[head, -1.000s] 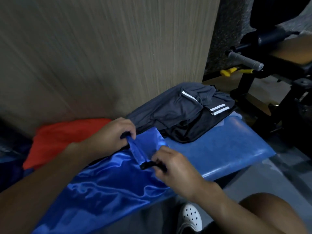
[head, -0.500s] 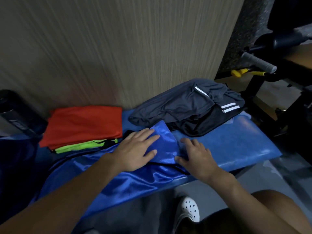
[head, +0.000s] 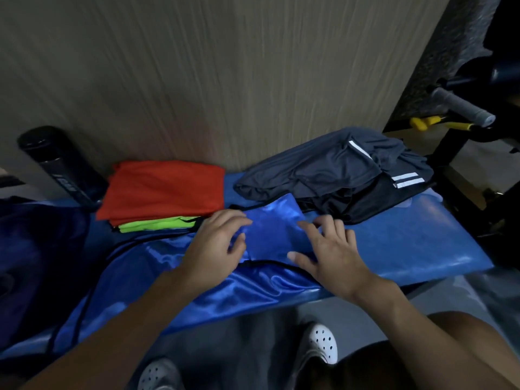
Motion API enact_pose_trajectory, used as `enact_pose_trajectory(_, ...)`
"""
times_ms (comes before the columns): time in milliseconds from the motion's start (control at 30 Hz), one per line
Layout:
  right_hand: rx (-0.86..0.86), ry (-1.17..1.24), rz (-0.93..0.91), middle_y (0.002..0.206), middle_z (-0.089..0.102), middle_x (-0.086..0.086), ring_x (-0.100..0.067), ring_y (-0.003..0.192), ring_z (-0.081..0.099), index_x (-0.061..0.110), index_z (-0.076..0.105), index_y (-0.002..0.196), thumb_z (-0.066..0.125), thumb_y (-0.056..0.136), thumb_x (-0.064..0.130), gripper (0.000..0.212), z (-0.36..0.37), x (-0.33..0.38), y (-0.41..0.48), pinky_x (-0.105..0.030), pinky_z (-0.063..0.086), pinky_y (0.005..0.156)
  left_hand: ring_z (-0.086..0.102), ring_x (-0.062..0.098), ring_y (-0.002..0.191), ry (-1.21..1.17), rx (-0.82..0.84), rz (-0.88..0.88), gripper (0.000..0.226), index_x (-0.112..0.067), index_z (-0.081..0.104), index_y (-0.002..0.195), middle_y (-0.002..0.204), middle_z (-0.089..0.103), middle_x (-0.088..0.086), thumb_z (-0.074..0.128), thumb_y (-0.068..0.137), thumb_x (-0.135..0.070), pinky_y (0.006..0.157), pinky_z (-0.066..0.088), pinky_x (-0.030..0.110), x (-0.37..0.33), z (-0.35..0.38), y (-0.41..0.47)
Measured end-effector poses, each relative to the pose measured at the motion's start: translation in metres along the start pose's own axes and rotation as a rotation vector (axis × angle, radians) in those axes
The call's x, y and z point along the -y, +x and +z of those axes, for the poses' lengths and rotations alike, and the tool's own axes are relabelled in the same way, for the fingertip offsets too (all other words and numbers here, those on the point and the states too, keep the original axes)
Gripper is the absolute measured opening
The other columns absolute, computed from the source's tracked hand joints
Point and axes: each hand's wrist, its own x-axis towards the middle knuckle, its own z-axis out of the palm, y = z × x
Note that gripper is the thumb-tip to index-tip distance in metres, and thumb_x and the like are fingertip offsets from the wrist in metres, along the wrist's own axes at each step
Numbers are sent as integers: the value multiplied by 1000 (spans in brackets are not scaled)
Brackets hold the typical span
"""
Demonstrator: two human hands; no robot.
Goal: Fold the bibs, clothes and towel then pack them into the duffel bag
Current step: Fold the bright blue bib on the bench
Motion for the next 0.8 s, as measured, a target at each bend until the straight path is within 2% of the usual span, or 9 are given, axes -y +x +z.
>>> enact_pose_trajectory(100, -1, 30, -104, 118, 48, -3, -24, 107, 44, 23, 56, 129, 28, 83, 68, 70, -7, 22, 9, -40, 37, 89, 55, 0, 95, -99, -240, -312, 19, -9, 68, 106, 106, 63, -2, 59, 90, -4, 85, 46, 20, 5, -34, -38)
enact_pose_trajectory(167, 8, 67, -214, 116, 51, 0, -23, 108, 44, 23, 57, 128, 34, 88, 61, 60, -11, 47, 19, -36, 34, 89, 60, 7, 92, -123, -357, -551, 23, -10, 67, 103, 102, 63, 0, 64, 85, 5, 83, 43, 14, 20, -57, -72)
enact_pose_trajectory(300, 118, 165, -481, 119, 54, 2, -20, 114, 46, 20, 57, 130, 54, 97, 37, 37, -15, 126, 44, -35, 36, 96, 56, 37, 105, -6, -412, -987, 33, -15, 62, 114, 114, 57, 13, 73, 83, -16, 92, 47, 53, 48, -84, -144)
enact_pose_trajectory(400, 205, 184, -652, 118, 57, -6, -24, 113, 51, 15, 59, 125, 58, 94, 29, 34, -2, 194, 67, -39, 40, 98, 48, 44, 117, 37, -398, -1226, 49, -12, 57, 123, 126, 52, 20, 77, 81, -29, 99, 41, 54, 47, -87, -183)
enact_pose_trajectory(533, 358, 199, -694, 125, 56, -8, -25, 118, 52, 12, 55, 127, 57, 95, 25, 35, 28, 270, 99, -39, 41, 100, 45, 43, 120, -166, -402, -1376, 60, -7, 53, 126, 125, 50, 23, 75, 81, -39, 101, 41, 47, 53, -82, -208)
enact_pose_trajectory(600, 438, 148, -680, 133, 53, -8, -25, 123, 50, 13, 51, 133, 57, 94, 22, 40, 45, 296, 111, -38, 40, 103, 58, 34, 106, -332, -447, -1336, 47, -10, 54, 112, 108, 61, 14, 72, 82, -42, 83, 48, 36, 56, -78, -215)
enact_pose_trajectory(700, 537, 75, -640, 141, 50, -6, -25, 129, 48, 21, 43, 141, 56, 91, 19, 52, 68, 315, 126, -41, 40, 107, 63, 15, 78, -483, -480, -1334, 24, -16, 51, 99, 87, 65, 2, 69, 90, -29, 56, 40, 15, 53, -78, -215)
enact_pose_trajectory(767, 550, 35, -636, 141, 50, -7, -27, 130, 46, 24, 40, 143, 56, 90, 17, 56, 78, 321, 130, -44, 41, 107, 63, 13, 71, -543, -522, -1340, 22, -18, 51, 95, 81, 65, 1, 69, 90, -29, 58, 46, 15, 51, -77, -212)
enact_pose_trajectory(800, 537, -5, -648, 140, 49, -9, -28, 130, 44, 22, 39, 145, 57, 90, 15, 58, 81, 322, 131, -43, 39, 108, 65, 15, 69, -559, -545, -1348, 21, -19, 52, 93, 77, 65, 1, 70, 89, -29, 64, 53, 25, 52, -77, -212)
